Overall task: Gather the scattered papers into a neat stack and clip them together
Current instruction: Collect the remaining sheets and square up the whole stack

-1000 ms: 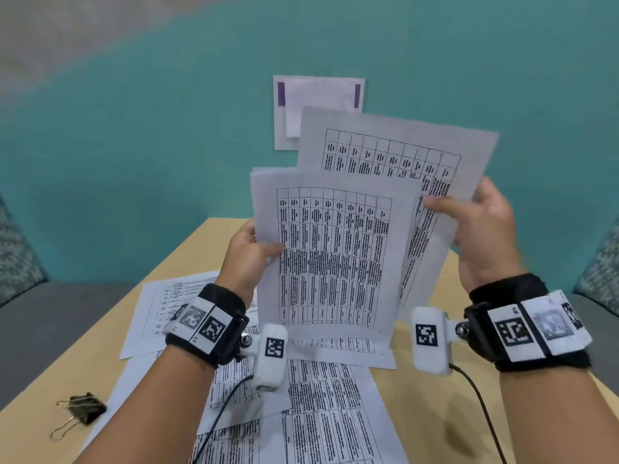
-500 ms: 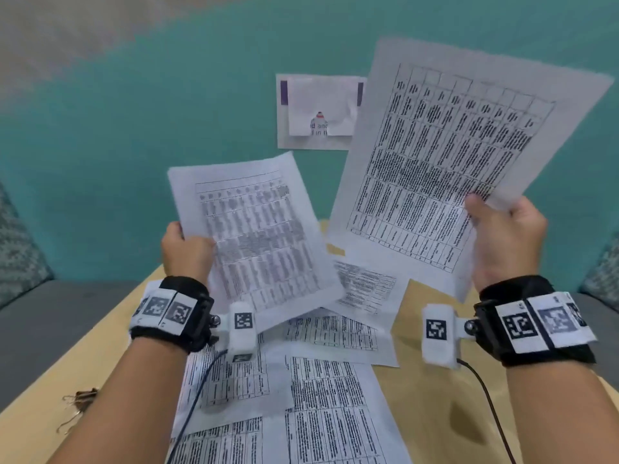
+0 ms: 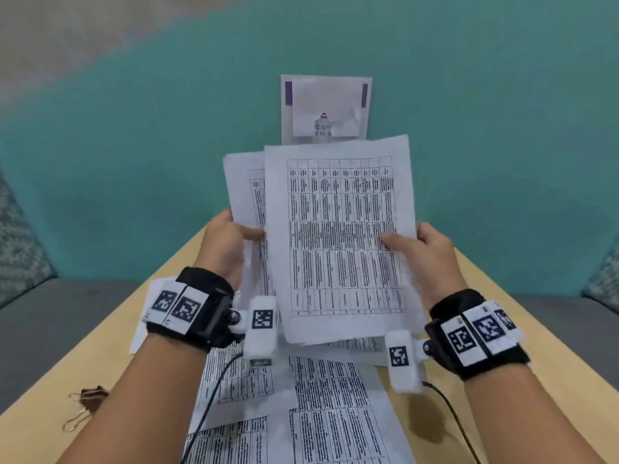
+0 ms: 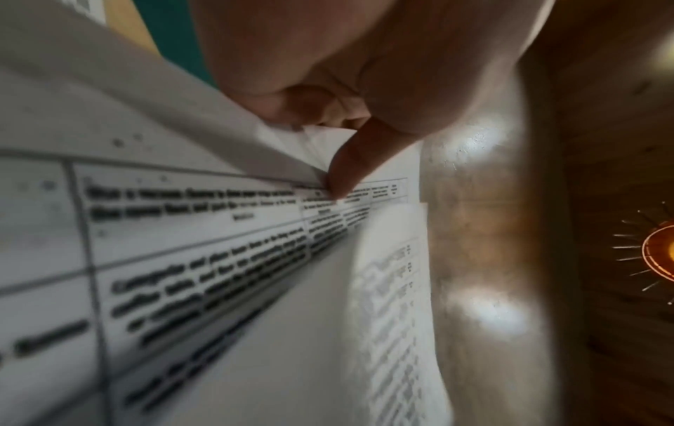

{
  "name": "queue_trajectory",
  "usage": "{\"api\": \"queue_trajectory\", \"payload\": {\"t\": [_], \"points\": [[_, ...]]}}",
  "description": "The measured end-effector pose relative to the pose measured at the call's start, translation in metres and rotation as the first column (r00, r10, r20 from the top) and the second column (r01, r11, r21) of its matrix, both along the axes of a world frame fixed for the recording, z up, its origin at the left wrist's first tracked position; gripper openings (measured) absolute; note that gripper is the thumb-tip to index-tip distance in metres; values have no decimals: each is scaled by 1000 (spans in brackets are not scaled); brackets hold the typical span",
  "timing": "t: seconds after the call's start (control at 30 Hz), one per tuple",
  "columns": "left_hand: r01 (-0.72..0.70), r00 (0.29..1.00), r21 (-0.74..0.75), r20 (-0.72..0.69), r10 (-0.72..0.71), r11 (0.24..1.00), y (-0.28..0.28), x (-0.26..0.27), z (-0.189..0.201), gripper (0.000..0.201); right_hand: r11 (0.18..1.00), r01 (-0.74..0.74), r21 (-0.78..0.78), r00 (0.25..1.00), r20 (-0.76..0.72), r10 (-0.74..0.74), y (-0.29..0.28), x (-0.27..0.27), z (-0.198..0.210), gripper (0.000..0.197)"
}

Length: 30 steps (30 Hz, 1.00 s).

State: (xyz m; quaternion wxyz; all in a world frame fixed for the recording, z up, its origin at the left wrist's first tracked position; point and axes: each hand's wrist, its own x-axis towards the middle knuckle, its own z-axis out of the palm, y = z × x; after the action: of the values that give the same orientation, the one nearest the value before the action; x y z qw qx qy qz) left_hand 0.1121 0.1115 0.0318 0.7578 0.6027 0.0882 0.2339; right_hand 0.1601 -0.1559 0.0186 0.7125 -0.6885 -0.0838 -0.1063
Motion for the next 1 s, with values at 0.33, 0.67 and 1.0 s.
{"api": "queue_trajectory", "payload": {"t": [0.33, 0.67, 1.0], "points": [[119, 993, -13, -5, -119, 993, -24, -7, 4, 20, 996, -89, 29, 994, -56, 91, 14, -4, -4, 23], [-63, 996, 249, 72, 47, 966, -40, -5, -3, 39, 1000, 1, -17, 993, 121, 1, 25, -10, -12, 33], [-11, 999, 168, -40, 18, 986, -39, 1, -20, 49, 992, -78, -95, 989, -131, 65, 30, -7, -25, 57]]}}
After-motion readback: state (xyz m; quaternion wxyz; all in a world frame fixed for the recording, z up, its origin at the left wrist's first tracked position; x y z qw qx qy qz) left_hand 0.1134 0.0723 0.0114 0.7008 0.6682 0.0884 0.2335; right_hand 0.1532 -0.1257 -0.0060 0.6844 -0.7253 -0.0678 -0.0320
